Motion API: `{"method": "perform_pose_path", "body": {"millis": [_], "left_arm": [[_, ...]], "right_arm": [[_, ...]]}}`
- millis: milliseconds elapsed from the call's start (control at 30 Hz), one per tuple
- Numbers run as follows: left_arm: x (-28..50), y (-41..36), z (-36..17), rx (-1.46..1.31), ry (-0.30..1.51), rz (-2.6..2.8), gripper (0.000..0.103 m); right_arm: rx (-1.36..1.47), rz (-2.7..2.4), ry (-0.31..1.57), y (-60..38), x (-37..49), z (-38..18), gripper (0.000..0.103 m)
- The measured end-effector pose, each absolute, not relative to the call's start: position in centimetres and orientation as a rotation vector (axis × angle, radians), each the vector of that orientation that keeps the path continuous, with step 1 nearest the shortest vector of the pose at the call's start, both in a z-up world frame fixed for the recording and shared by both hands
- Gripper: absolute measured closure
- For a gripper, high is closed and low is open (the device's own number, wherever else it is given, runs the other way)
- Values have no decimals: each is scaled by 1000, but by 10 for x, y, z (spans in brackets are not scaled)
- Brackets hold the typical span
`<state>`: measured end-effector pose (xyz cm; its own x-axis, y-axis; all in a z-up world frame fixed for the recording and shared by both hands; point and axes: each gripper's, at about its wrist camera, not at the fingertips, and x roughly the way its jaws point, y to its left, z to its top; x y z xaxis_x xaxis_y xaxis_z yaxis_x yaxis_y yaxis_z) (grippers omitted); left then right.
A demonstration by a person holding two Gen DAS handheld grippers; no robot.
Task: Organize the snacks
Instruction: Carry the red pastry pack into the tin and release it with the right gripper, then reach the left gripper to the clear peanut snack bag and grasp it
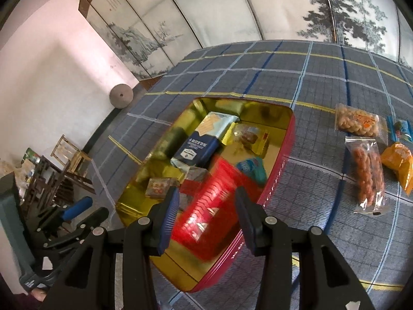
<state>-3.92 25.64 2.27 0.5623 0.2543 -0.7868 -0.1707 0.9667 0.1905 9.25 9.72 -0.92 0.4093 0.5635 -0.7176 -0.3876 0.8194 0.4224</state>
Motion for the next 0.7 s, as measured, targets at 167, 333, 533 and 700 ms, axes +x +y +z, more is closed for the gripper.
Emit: {"method": "perform_pose_path", "body": {"millis": [167, 333, 533, 700], "left_arm": [[-41, 255, 23, 108, 940, 250, 63], [-42, 249, 23, 124, 944, 248, 63], [-43, 236, 26, 154, 936, 238, 63], [-42, 221, 28, 200, 931, 228, 63]], "right_arm": [[193, 602, 921, 82, 74, 0, 59], [154, 525, 868, 43, 52, 0, 51], [102, 332, 854, -26, 40, -15, 44], [87, 159, 872, -93, 29, -35, 41]]}}
